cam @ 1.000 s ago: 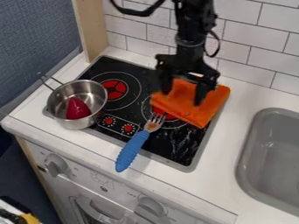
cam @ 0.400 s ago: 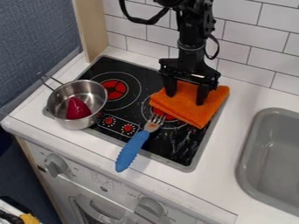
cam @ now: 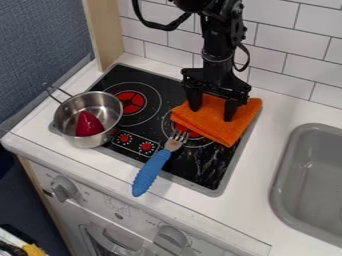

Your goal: Moved the orange cloth to the left burner

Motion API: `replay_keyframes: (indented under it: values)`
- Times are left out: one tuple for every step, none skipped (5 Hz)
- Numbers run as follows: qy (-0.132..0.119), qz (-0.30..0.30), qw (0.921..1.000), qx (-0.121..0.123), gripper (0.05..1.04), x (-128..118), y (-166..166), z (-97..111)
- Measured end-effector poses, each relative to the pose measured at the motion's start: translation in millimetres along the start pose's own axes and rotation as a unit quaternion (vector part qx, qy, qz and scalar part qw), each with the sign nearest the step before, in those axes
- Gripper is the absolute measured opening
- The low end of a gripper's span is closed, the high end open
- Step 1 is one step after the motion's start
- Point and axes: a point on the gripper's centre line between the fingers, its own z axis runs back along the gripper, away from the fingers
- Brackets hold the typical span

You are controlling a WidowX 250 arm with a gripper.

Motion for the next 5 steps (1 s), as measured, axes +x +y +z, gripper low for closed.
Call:
replay_keyframes:
  values:
    - [-0.008, 0.040, 0.9991, 0.009, 1.001, 2, 36, 0]
    - [-0.008, 0.098, 0.9950, 0.020, 1.001, 0, 98, -3]
    - [-0.008, 0.116, 0.9928, 0.027, 1.001, -5, 138, -4]
    - [-0.011, 0.118, 0.9924, 0.033, 1.001, -9, 164, -4]
    - [-0.014, 0.108, 0.9937, 0.028, 1.001, -11, 178, -7]
